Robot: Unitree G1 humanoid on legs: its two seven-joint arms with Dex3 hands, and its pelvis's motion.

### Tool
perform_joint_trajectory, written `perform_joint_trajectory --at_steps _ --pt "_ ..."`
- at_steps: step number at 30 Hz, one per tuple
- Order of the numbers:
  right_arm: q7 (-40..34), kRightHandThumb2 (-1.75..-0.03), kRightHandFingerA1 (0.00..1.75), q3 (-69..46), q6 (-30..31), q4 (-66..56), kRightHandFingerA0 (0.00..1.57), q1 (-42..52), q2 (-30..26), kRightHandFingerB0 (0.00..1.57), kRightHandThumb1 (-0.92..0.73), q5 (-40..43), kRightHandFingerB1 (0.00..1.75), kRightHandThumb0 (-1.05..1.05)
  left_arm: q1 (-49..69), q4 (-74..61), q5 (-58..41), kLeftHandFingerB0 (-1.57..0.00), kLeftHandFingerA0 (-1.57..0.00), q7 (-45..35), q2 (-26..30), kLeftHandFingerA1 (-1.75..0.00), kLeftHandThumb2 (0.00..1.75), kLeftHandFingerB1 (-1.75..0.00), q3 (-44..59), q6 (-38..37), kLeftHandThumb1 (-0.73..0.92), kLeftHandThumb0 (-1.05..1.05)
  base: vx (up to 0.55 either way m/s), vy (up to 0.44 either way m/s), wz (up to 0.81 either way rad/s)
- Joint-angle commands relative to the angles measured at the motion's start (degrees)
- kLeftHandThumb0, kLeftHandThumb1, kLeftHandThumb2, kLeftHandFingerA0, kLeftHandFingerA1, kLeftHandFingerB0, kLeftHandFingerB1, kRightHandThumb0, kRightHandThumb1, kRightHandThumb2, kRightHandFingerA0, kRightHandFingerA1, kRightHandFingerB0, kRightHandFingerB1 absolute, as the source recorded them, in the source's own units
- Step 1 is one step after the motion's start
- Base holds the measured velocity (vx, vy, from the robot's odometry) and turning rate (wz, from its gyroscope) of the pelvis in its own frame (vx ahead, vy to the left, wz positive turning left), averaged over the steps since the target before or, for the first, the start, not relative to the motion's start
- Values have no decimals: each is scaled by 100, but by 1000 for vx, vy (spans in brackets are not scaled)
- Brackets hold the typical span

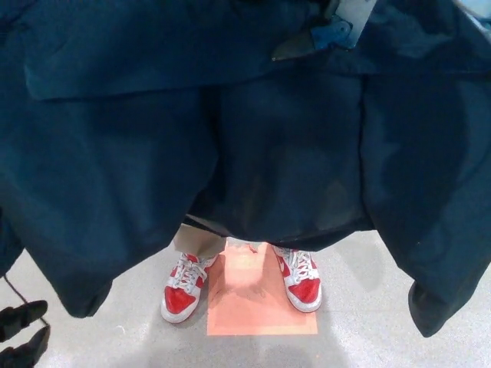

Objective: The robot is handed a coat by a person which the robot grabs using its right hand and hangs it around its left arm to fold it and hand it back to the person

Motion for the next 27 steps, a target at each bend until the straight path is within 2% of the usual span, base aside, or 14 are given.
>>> perform_joint_trajectory --at_steps 1,2,3,17,18,19,20,21,22,23,24,25,26,27 --pt "84 -93 3 -149 -150 129 0 -3 166 0 -56 -629 0 -91 55 53 33 -7 -7 39 81 -49 107 -49 4 -191 53 -32 0 0 0" --pt "91 -93 3 -153 -181 150 0 -1 188 0 -56 -720 0 -92 55 55 26 -7 -7 37 78 -49 107 -49 9 -186 53 -33 0 0 0" --pt "95 -94 3 -148 -209 183 0 -6 222 0 -55 -784 0 -92 69 57 14 -20 -24 28 80 -34 65 -31 18 -178 83 -63 0 0 0" --pt "-440 -91 2 20 -624 590 0 267 473 0 -47 -1941 0 -87 135 121 -98 -22 -26 9 41 -36 63 -32 144 -90 78 -65 0 0 0" --pt "-436 -89 1 -13 -558 673 0 294 529 0 -46 -1941 0 -84 151 107 -96 -6 -7 -30 55 -50 105 -49 146 -119 51 -33 0 0 0" --pt "-431 -89 1 -41 -539 714 0 306 558 0 -46 -1957 0 -84 158 100 -92 -6 -7 -48 61 -50 105 -49 148 -131 51 -33 0 0 0" --pt "-395 -88 3 -80 -543 785 0 324 597 0 -46 -1956 0 -84 149 117 -80 -20 -23 -62 65 -35 64 -32 146 -153 80 -64 0 0 0" --pt "-458 -85 49 -58 -773 857 1 353 582 0 -14 -1998 46 -39 148 122 -49 -21 -25 -39 74 -35 64 -32 128 -168 80 -66 0 0 0" --pt "-557 -85 49 -30 -1126 965 1 393 560 0 -14 -2074 46 -39 148 128 -6 -21 -25 -1 86 -35 64 -32 101 -188 80 -66 0 0 0" --pt "-524 -60 33 49 -1060 1006 22 380 590 24 -62 -2207 29 -95 146 133 -8 -20 -25 -16 91 -35 64 -31 102 -184 80 -65 0 0 0" --pt "-551 -63 51 37 -925 1069 85 420 647 56 -53 -2250 42 -89 150 132 -7 -20 -24 -32 94 -35 64 -31 97 -190 80 -66 0 0 0" --pt "-602 -63 51 -21 -789 1126 85 478 703 56 -53 -2232 42 -89 156 128 -2 -20 -24 -44 96 -35 64 -31 91 -200 80 -66 0 0 0" --pt "-701 -61 54 -73 -777 1135 109 565 725 68 -65 -2270 44 -82 165 135 -35 -21 -25 -79 100 -35 63 -31 117 -191 79 -66 0 0 0" --pt "-710 -61 54 -92 -784 1141 109 577 732 68 -65 -2290 44 -82 165 136 -39 -21 -25 -83 100 -35 63 -31 120 -190 79 -66 0 0 0"
